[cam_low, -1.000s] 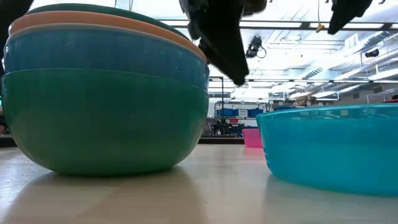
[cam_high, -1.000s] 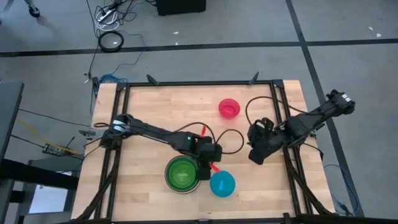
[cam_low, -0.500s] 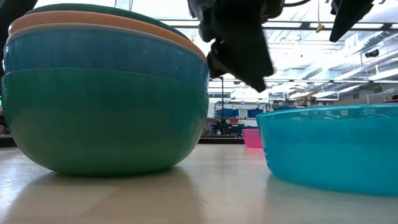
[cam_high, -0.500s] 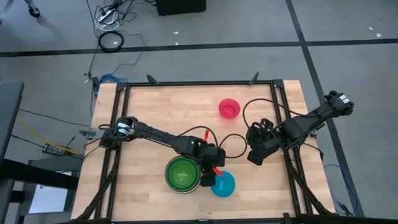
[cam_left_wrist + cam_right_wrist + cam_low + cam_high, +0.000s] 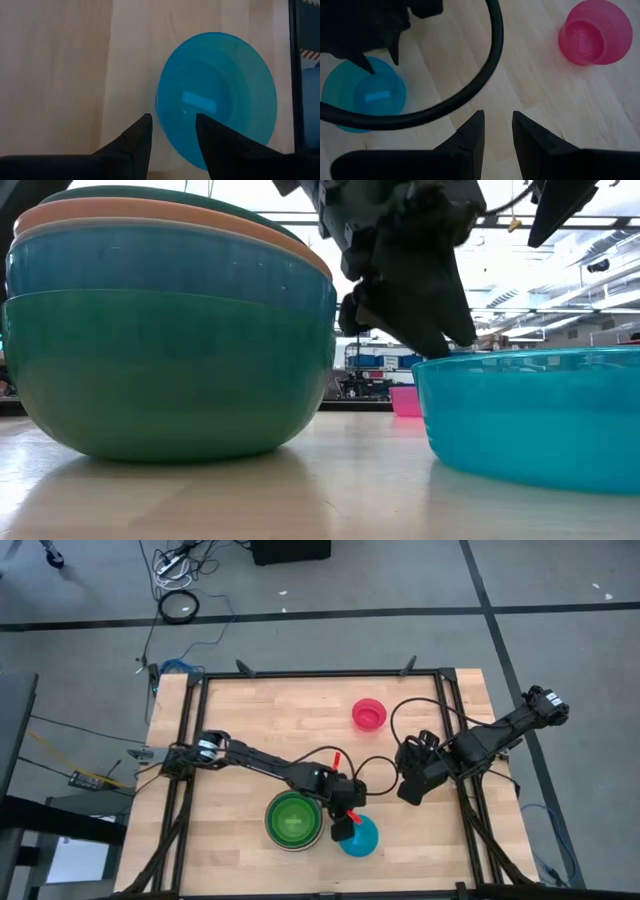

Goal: Nest bowls inside each other
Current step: Stack the blue bowl on top of the green bowl

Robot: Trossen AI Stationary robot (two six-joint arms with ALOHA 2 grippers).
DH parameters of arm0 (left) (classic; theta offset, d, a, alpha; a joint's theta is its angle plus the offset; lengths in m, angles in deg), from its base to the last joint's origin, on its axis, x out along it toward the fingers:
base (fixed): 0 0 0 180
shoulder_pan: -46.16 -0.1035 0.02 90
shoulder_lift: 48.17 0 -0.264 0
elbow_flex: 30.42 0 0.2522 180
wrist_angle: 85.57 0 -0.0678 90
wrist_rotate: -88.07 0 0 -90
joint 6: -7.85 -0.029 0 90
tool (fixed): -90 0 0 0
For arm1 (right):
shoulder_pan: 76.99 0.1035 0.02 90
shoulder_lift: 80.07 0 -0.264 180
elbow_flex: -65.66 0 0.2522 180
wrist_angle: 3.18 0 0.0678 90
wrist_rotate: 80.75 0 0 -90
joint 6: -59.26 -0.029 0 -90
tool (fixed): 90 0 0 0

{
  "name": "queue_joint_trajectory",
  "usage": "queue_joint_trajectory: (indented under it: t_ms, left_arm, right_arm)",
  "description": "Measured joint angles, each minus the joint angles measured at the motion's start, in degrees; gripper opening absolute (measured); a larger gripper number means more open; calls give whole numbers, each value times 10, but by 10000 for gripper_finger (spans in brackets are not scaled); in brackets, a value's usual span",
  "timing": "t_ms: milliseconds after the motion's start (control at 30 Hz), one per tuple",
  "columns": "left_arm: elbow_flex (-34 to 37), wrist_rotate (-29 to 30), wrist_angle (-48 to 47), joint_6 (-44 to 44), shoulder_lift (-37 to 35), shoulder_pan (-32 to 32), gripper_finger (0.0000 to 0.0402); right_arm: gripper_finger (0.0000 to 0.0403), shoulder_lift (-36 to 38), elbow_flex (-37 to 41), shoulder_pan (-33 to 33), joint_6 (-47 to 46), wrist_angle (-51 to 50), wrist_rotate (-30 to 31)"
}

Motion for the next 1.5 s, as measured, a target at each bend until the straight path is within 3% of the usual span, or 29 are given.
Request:
queue_joint_trajectory:
  t_ms: [300,700,800,933,1067,1200,1333,1433,1500]
  left_arm:
    - [0,-7,15,19,11,0,159]
    - [1,-32,45,38,43,-3,120]
    - [1,-38,46,29,43,-4,94]
    - [1,-38,56,9,43,-5,16]
    - [0,-34,71,-17,43,-7,7]
    - [-53,-22,55,-63,35,-24,5]
    - [-156,50,-55,-125,-7,-40,4]
    - [-244,155,-250,-154,-28,-37,3]
    - [-290,187,-401,-136,-38,-34,3]
  right_arm:
    - [86,0,0,0,0,2,0]
    - [86,0,0,1,-1,3,3]
    - [86,0,0,1,-1,3,3]
    - [86,0,0,1,-1,3,6]
    - [86,0,0,1,-1,3,8]
    - [86,0,0,1,-1,-3,14]
    - [86,0,0,1,-1,-9,26]
    - [86,0,0,1,-1,-10,28]
    - [86,0,0,2,-1,-5,28]
